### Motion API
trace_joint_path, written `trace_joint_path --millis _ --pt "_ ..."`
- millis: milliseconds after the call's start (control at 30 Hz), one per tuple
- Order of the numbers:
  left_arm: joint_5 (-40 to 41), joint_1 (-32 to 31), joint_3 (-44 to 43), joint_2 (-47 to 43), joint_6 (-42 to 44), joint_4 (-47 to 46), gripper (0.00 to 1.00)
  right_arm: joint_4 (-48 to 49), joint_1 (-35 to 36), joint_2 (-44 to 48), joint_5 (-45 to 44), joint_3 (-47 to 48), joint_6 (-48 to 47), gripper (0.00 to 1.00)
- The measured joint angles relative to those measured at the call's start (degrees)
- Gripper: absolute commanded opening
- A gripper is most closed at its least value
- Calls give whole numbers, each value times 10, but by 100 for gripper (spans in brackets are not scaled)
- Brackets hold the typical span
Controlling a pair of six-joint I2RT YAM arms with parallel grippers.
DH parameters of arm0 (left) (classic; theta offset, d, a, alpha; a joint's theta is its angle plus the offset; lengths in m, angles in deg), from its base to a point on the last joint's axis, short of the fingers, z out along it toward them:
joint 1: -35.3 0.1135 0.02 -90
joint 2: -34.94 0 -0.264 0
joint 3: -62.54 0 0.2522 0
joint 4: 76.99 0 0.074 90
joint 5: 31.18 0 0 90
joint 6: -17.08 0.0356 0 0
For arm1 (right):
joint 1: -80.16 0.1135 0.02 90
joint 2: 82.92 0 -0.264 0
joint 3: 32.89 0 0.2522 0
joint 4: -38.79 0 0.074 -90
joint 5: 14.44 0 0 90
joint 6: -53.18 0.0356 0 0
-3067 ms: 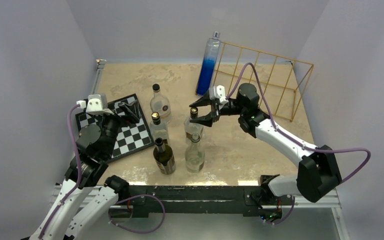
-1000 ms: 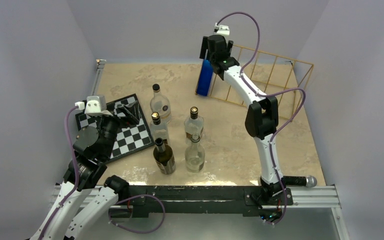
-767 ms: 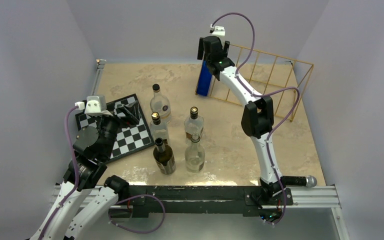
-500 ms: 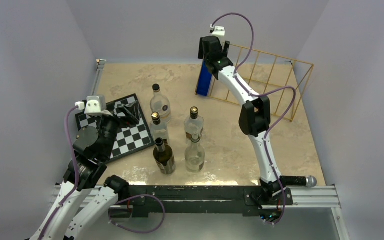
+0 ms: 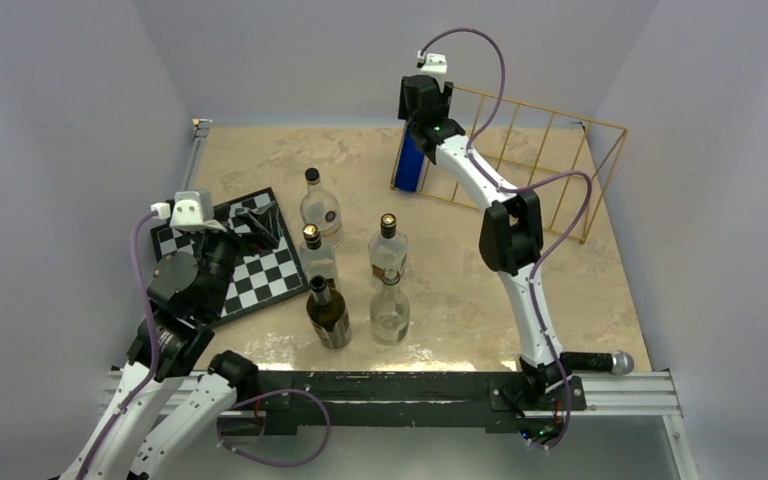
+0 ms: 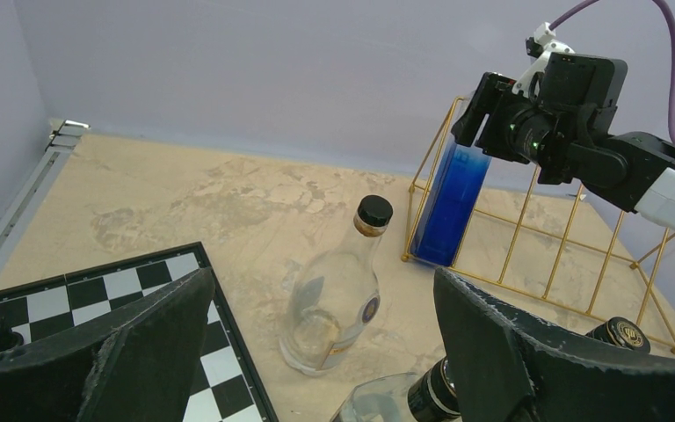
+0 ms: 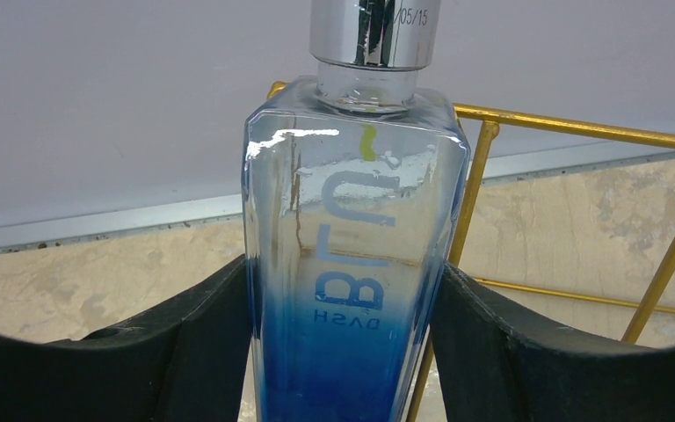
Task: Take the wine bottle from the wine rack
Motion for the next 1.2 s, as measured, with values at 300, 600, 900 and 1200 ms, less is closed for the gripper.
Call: trace_joint_path --millis 300,600,900,1200 --pt "0 0 0 1 0 -4 99 87 3 63 26 -114 -30 23" --pt "0 0 0 1 0 -4 99 171 5 140 122 -238 -73 14" --pt "0 0 0 1 0 -6 99 293 -2 214 240 -380 -110 12" --pt "0 0 0 2 0 -7 99 338 -2 259 388 -456 -114 3"
